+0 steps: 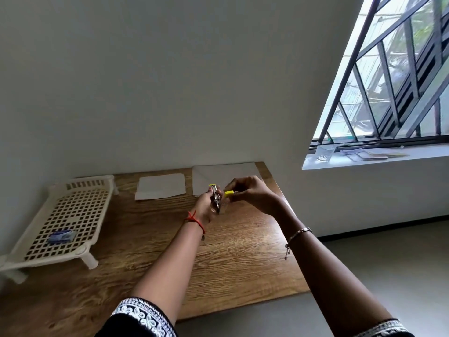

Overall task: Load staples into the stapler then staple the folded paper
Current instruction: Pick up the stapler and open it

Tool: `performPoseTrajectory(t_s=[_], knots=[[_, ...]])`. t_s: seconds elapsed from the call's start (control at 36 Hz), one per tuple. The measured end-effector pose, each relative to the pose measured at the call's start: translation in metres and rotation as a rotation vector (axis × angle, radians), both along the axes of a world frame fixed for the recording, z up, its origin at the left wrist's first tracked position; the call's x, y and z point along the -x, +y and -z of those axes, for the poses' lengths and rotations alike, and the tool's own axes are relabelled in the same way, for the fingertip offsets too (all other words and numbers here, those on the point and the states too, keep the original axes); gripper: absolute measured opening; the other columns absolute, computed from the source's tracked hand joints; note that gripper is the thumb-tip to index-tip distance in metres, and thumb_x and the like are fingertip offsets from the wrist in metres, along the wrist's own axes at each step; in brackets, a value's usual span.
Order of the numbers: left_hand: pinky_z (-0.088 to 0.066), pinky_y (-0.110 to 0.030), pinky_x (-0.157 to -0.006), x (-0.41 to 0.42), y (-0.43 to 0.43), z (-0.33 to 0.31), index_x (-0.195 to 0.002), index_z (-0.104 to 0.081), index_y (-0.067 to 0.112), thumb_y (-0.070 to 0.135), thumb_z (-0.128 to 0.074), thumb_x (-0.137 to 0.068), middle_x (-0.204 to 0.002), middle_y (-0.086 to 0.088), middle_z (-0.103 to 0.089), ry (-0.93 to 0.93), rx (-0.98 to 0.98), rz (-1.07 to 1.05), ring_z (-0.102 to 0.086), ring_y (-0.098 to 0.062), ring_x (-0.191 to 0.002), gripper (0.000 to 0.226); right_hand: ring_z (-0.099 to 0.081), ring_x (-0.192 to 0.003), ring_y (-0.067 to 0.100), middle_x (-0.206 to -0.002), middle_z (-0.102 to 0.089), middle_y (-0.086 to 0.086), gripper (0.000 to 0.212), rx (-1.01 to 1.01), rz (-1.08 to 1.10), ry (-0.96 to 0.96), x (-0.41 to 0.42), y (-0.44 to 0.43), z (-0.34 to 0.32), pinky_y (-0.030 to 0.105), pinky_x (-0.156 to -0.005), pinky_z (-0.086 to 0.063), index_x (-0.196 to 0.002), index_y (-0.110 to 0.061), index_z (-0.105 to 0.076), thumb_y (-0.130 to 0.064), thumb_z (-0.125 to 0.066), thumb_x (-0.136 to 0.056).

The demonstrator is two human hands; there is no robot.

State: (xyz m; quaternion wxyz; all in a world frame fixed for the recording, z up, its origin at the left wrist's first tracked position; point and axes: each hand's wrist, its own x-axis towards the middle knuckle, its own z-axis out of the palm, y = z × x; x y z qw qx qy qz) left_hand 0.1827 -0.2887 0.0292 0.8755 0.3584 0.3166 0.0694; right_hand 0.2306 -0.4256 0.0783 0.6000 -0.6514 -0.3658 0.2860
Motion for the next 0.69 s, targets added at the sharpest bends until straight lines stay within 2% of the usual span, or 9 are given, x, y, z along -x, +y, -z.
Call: performPoseTrajectory(t_s=[0.06,0.11,0.17,0.28,0.36,0.47,0.58,0.69], knots=[[-0.045,-0.016,-0.033,-0.002,0.005,-0.003,-0.075,-0.049,0.009,0.023,-0.029,-0.102,-0.067,-0.003,-0.051,-0.015,0.104,-0.079,-0.056,-0.011,-0.046,0.037,-0.065,-0.071,0.007,-0.072,-0.07,-0.005,0.026,0.022,-0.074,0.033,0.0,-0.003,0.002,0.017,-0.068,-0.052,-0.082,-0.007,-0.065,0.017,-0.065,-0.07],[-0.045,-0.017,-0.032,-0.005,0.009,-0.001,-0.073,-0.048,0.011,0.026,-0.027,-0.102,-0.051,-0.001,-0.057,-0.018,0.129,-0.106,-0.056,-0.011,-0.039,0.038,-0.066,-0.079,0.007,-0.079,-0.07,-0.004,0.031,0.034,-0.148,0.103,0.0,-0.007,0.007,0.017,-0.07,-0.053,-0.085,-0.006,-0.063,0.022,-0.062,-0.07],[-0.046,-0.019,-0.034,-0.007,0.011,0.0,-0.073,-0.048,0.015,0.028,-0.025,-0.102,-0.037,0.003,-0.056,-0.016,0.121,-0.122,-0.055,-0.012,-0.031,0.039,-0.066,-0.086,0.008,-0.086,-0.07,-0.002,0.035,0.046,-0.22,0.165,0.0,-0.012,0.014,0.019,-0.071,-0.054,-0.088,-0.005,-0.062,0.025,-0.058,-0.071],[-0.046,-0.019,-0.033,-0.009,0.012,0.001,-0.07,-0.048,0.011,0.024,-0.023,-0.103,-0.033,0.001,-0.055,-0.032,0.107,-0.141,-0.055,-0.011,-0.028,0.043,-0.067,-0.086,0.011,-0.089,-0.072,-0.002,0.04,0.041,-0.301,0.229,0.001,-0.022,0.029,0.021,-0.071,-0.056,-0.087,-0.011,-0.068,0.024,-0.053,-0.074],[-0.047,-0.015,-0.037,-0.011,0.012,0.005,-0.073,-0.05,0.009,0.022,-0.025,-0.103,-0.034,0.002,-0.055,-0.05,0.125,-0.16,-0.054,-0.009,-0.029,0.041,-0.066,-0.088,0.016,-0.091,-0.071,0.005,0.032,0.042,-0.267,0.242,0.003,-0.025,0.043,0.023,-0.074,-0.055,-0.086,-0.011,-0.071,0.015,-0.058,-0.075],[-0.045,-0.027,-0.054,-0.012,0.007,0.008,-0.074,-0.05,0.01,0.024,-0.026,-0.103,-0.035,0.003,-0.055,-0.077,0.116,-0.141,-0.055,-0.009,-0.03,0.04,-0.067,-0.081,0.014,-0.083,-0.073,0.003,0.028,-0.01,-0.166,0.307,0.005,-0.027,0.058,0.023,-0.074,-0.055,-0.085,-0.006,-0.07,0.016,-0.056,-0.076],[-0.05,-0.018,-0.04,-0.01,0.003,0.011,-0.075,-0.051,0.012,0.025,-0.027,-0.102,-0.038,0.003,-0.059,-0.057,0.109,-0.104,-0.059,-0.009,-0.034,0.038,-0.068,-0.084,0.018,-0.085,-0.073,0.005,0.022,-0.042,-0.142,0.364,0.004,-0.028,0.063,0.029,-0.081,-0.055,-0.09,-0.005,-0.069,0.01,-0.059,-0.078],[-0.052,-0.025,-0.042,-0.008,-0.009,0.006,-0.075,-0.051,0.011,0.024,-0.025,-0.103,-0.042,0.0,-0.063,-0.064,0.075,-0.033,-0.063,-0.012,-0.037,0.04,-0.069,-0.075,0.017,-0.08,-0.073,0.005,0.017,-0.096,-0.054,0.368,-0.001,-0.024,0.055,0.031,-0.074,-0.058,-0.091,-0.003,-0.068,0.004,-0.06,-0.078]])
